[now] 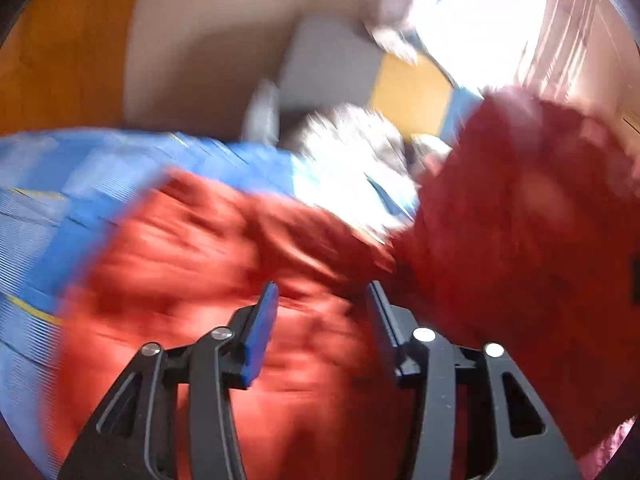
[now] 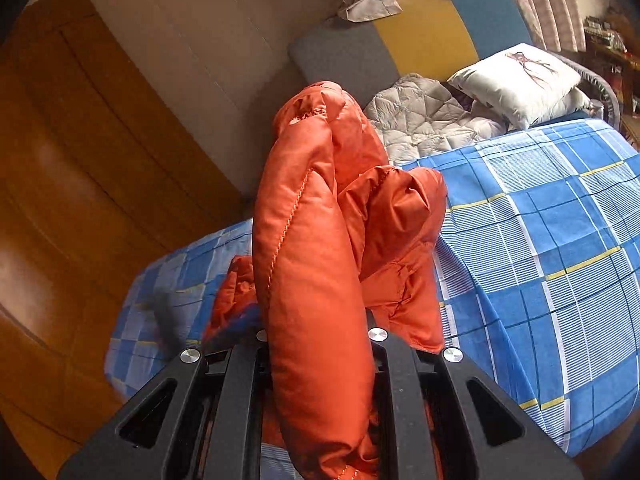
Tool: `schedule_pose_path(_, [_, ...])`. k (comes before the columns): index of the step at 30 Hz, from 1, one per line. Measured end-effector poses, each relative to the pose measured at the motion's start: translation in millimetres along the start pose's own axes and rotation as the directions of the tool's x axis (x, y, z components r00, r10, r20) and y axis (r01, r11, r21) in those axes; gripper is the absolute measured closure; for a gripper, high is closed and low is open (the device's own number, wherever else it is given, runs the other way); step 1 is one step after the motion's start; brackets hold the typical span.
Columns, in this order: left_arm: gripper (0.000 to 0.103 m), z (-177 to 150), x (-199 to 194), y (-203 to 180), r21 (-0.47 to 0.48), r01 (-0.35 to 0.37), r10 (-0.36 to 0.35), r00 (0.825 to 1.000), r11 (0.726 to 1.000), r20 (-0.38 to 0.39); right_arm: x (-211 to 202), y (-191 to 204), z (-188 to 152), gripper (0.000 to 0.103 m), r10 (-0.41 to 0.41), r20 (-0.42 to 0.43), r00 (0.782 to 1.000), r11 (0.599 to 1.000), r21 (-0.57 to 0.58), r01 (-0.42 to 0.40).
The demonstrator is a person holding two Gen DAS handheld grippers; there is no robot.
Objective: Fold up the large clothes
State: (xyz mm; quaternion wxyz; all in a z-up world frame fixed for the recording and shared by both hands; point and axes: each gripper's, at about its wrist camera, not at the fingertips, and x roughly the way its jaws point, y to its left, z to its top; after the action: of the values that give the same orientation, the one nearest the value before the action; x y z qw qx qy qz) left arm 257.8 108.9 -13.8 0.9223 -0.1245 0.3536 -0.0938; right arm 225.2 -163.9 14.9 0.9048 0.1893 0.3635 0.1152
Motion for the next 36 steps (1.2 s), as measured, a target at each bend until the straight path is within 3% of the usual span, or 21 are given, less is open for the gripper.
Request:
schedule_pose_path(4, [0.054,3,-21,63,-0.018,-0.088,0.088,0.996,0.996,0.023,8,16,-5,0.09,-0.014,0.005,1.0,1.0,-0.017,0.015])
schedule_pose_path(9, [0.059,-21,-11,113,-0.078,-0.066,0.061,0.996,0.995,-0.06,30,41,-15,0.09,0.011,-0.016,1.0,1.0,-0.018,-0.011])
schedule_pose_path(13, [0.061,-32,-6,120,-0.116,-0.032,0.024,0.998,0.993,-0.066,55,57,-29,0.09,0.061,-0.045,0.997,0.998,0.018,-0.06])
schedule_pose_path(19, [0.063,-30,-5,118,-0.09,-0.038,0.03,0.996,0.995,-0.083,95,78,-51,0.09,0.113,-0.09,0.99,0.993,0.055,-0.108])
schedule_pose_path(30, [0.065,-23,-20,134,-0.156,0.026,-0.036,0.998,0.987,-0.058,147,96,-78,0.09,0.121,-0.135,0.983,0.993,0.012,-0.12])
schedule_pose_path(33, [0.065,-19,-29,136,-0.169,0.065,-0.073,0.996,0.984,-0.042,154,98,-84,0.09,0.113,-0.135,0.984,0.993,-0.008,-0.115])
schedule_pose_path(36, [0.055,-12,-39,132,-0.171,0.164,-0.169,0.985,0.971,-0.017,157,101,-91,0.09,0.098,-0.132,0.986,0.994,-0.041,-0.105])
